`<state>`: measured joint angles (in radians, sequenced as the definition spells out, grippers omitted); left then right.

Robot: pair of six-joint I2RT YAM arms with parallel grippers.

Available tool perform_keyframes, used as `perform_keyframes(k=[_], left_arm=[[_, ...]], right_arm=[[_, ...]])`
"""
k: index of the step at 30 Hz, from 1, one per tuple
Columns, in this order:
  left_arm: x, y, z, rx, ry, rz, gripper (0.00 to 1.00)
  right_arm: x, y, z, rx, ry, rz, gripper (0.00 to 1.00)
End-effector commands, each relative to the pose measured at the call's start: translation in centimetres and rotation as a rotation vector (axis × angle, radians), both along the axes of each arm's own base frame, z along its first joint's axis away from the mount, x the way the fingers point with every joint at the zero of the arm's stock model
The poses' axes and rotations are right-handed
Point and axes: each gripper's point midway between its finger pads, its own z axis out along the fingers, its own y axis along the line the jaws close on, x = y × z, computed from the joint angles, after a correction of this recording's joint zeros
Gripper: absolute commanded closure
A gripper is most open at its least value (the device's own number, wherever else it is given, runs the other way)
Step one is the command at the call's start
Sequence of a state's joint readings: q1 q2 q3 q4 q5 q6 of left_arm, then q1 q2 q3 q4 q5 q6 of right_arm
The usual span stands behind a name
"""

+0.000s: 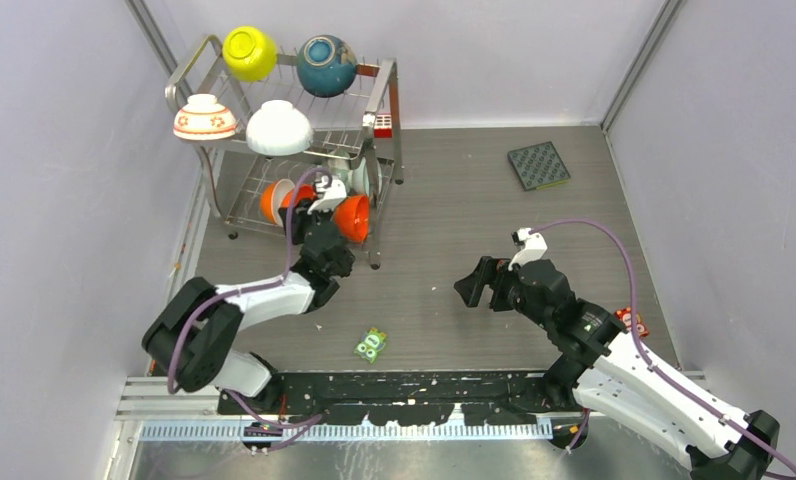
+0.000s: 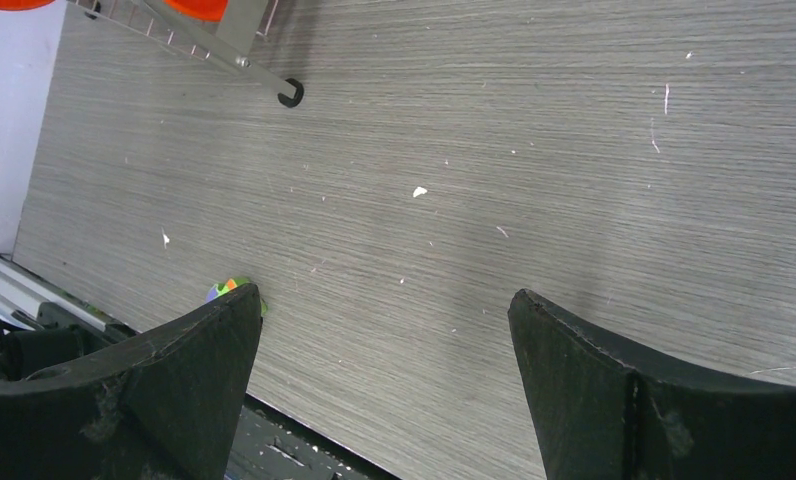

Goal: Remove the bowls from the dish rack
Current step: Pick up the bowl from the dish rack, then place the bowl at the center of the board.

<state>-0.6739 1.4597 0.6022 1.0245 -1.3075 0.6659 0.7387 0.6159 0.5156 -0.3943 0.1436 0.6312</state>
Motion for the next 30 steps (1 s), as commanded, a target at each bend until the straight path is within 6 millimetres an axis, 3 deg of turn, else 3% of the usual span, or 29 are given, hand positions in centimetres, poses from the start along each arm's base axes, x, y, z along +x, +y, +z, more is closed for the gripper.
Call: perform_keyframes(k=[1,12,20,25,30], left_arm=[[-0.8,0.6,0.4,-0.108,-0.020,-0.012,1.00],[-4.7,3.2,0.9,-0.241,0.017,0.010,1.00],[-8.2,3.7,1.7,-0.388,0.119,-0.042,1.00],[-10.0,1.8,2.8,-0.556,0.233,-0.166,1.00],[-12.7,-2.7,2.5,-0.774,0.421,-0.379,1.00]], right_arm=[[0.0,0.1,0.7,0.018,-0.030,0.003,0.03],[0.0,0.4,1.0,0.030,-0.035,0.016,0.03],[0.1,0.6,1.4,0.038,-0.030,0.017,0.03],[0.2,0.9,2.1,0.052,-0.021,0.011,0.03],[0.3,2.1,2.8,0.098,0.008,0.029,0.02]])
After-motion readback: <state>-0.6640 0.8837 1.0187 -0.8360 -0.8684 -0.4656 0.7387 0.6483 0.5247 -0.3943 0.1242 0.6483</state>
